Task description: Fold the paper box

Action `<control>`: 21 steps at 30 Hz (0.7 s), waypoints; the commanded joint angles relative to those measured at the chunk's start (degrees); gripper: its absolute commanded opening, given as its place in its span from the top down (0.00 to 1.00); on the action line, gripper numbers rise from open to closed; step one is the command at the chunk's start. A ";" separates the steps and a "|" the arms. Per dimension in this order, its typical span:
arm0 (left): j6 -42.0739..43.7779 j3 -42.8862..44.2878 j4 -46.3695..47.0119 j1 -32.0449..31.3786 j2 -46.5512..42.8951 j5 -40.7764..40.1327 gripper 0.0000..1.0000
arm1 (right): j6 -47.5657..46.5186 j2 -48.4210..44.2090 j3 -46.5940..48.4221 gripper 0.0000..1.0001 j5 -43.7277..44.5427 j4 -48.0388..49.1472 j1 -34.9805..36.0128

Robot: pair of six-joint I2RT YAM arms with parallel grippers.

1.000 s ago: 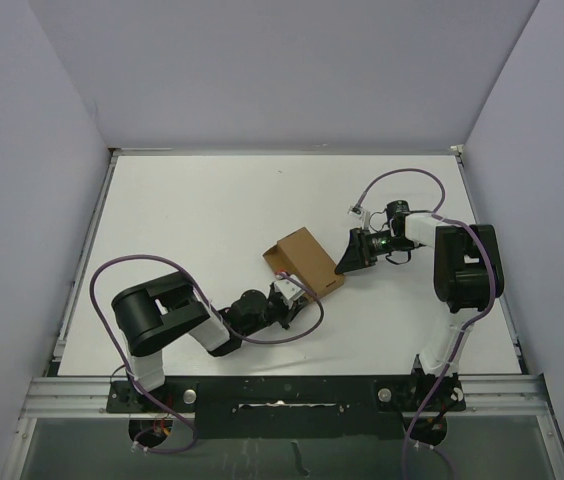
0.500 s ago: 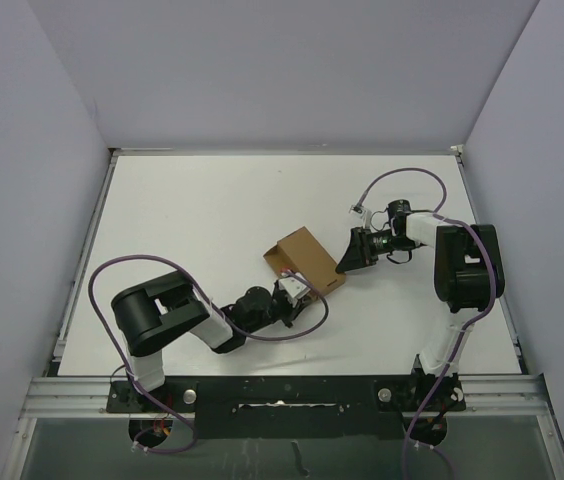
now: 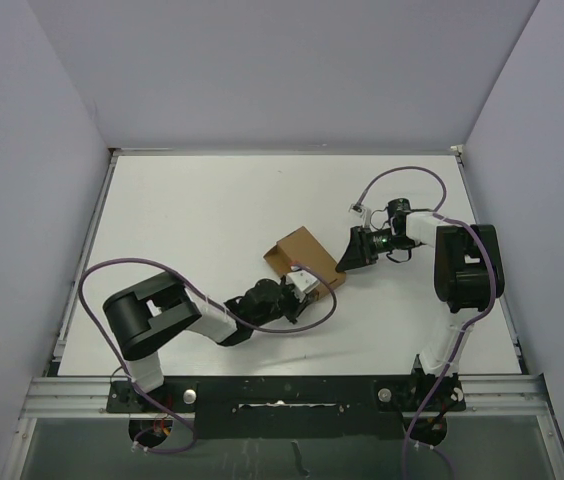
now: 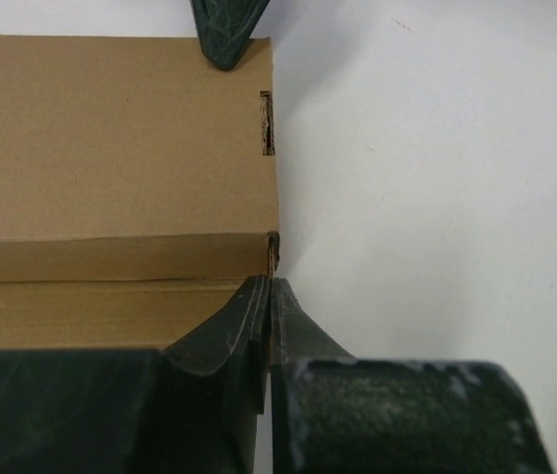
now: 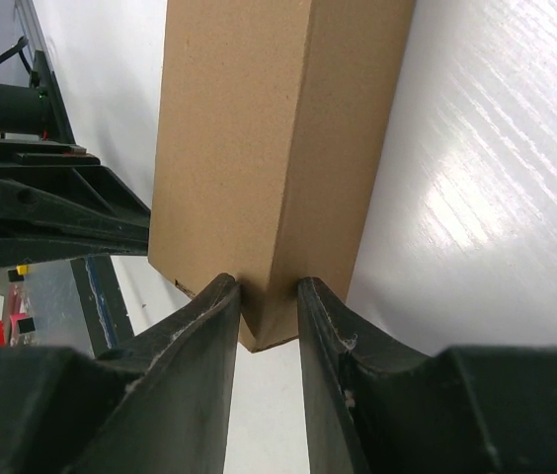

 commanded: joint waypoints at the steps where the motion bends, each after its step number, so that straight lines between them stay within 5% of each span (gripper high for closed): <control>1: 0.73 4.33 -5.56 0.42 -3.00 -0.68 1.00 | -2.23 1.12 0.29 0.71 5.26 0.82 1.51; 17: -2.84 11.81 -20.29 1.55 -5.49 -0.16 1.00 | -2.53 1.18 0.64 0.71 5.10 0.46 1.92; 21: -4.70 11.81 -23.00 1.65 -7.79 0.39 0.86 | -2.58 1.16 0.64 0.71 5.07 0.39 1.75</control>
